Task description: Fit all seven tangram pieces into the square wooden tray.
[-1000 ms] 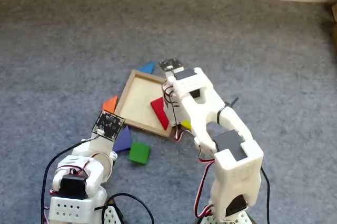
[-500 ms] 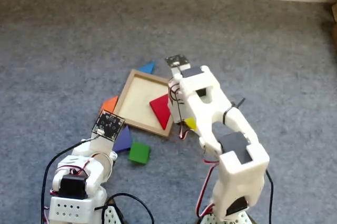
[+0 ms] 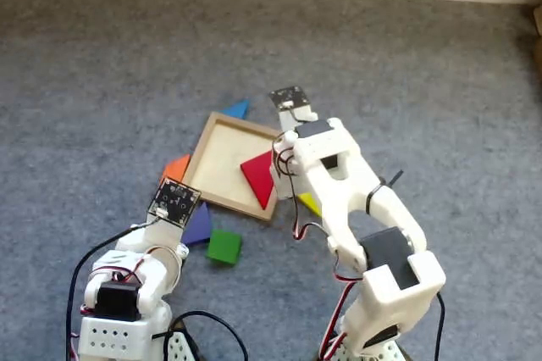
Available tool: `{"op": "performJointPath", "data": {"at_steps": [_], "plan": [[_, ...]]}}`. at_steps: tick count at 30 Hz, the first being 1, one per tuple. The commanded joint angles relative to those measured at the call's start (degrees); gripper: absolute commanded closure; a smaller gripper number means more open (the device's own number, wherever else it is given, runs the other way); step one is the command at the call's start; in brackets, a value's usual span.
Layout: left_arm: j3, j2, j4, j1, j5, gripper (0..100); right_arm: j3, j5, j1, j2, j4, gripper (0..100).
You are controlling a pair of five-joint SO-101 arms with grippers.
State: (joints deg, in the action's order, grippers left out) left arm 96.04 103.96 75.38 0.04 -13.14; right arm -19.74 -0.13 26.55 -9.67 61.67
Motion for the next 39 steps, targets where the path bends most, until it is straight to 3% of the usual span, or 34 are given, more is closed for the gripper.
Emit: {"op": "performJointPath", "data": {"at_steps": [1, 10, 23, 28, 39], "plan": [[1.1, 0.3, 0.3, -0.2, 0.4, 99, 1.0, -1.9, -0.5, 4.0, -1.0, 63.7], [1.1, 0.3, 0.3, -0.2, 0.4, 99, 1.6, -2.3, 1.3, -2.9, -4.0, 63.7], [1.1, 0.3, 0.3, -0.2, 0.4, 99, 11.5, -6.9, 3.0, -6.2, 0.8, 63.7], [1.1, 0.3, 0.3, -0.2, 0.4, 99, 11.0, -10.8, 3.0, -6.4, -2.6, 63.7], [1.1, 0.3, 0.3, -0.2, 0.4, 99, 10.9, -10.8, 2.9, -6.6, -7.8, 63.8]]}}
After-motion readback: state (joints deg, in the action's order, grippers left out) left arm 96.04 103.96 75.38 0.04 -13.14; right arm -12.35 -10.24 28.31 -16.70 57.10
